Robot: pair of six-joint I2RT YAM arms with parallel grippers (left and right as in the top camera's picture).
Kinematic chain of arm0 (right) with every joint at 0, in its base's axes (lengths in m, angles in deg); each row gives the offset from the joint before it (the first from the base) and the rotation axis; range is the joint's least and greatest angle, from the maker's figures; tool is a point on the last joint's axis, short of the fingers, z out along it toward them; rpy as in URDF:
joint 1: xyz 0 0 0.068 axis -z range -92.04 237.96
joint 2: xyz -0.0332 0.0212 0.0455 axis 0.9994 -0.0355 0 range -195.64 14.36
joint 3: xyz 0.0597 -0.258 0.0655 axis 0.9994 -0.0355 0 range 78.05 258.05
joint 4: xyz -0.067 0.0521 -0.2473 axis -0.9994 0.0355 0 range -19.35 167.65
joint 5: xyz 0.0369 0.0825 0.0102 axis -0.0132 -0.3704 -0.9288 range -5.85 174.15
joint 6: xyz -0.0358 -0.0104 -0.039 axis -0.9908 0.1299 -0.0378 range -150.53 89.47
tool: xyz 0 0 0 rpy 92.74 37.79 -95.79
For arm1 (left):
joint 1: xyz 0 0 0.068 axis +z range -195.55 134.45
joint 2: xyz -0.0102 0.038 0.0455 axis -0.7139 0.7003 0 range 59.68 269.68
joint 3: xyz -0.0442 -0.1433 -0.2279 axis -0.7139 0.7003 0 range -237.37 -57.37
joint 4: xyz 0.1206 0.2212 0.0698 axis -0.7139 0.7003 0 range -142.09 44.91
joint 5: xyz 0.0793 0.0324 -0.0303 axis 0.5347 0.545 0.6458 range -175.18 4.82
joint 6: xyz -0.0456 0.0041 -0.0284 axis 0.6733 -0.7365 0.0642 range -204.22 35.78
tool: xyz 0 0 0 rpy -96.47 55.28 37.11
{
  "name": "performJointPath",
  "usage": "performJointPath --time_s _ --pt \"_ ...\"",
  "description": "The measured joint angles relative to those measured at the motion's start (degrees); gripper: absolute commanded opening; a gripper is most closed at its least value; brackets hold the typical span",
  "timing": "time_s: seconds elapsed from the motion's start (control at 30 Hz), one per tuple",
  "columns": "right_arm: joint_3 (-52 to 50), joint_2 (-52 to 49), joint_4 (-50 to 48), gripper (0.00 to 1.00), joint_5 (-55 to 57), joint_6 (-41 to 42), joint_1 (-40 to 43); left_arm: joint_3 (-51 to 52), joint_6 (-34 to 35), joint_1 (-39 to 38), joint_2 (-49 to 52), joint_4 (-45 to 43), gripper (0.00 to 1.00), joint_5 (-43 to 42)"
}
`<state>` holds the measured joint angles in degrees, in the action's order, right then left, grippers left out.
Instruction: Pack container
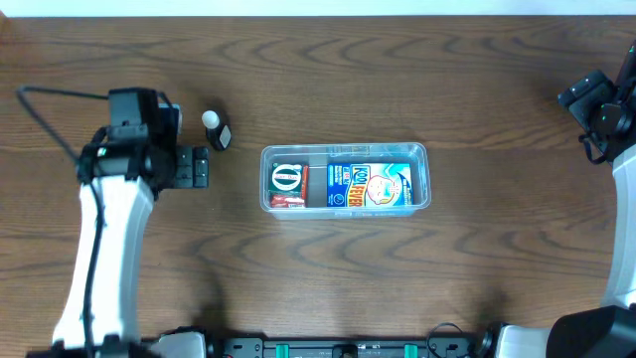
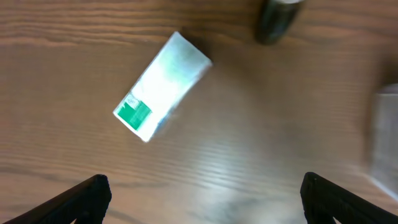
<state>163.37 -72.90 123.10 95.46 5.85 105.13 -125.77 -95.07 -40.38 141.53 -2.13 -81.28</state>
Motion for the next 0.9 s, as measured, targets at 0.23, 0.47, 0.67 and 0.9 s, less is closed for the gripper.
performJointPath --time_s 0.23,0.47,0.67,0.9 --pt "0.0 0.0 0.0 0.99 0.0 0.0 0.0 0.0 -9.6 0.9 9.3 -7.0 0.98 3.2" --pt "0.0 0.0 0.0 0.99 0.0 0.0 0.0 0.0 -14.6 6.2 11.2 -12.9 0.98 3.7" --pt "0.0 0.0 0.0 0.99 0.0 0.0 0.0 0.0 -17.2 13.0 11.2 -12.9 0.98 -1.4" --pt "0.0 0.0 0.0 0.99 0.0 0.0 0.0 0.0 -24.2 15.3 11.8 -12.0 0.98 -8.9"
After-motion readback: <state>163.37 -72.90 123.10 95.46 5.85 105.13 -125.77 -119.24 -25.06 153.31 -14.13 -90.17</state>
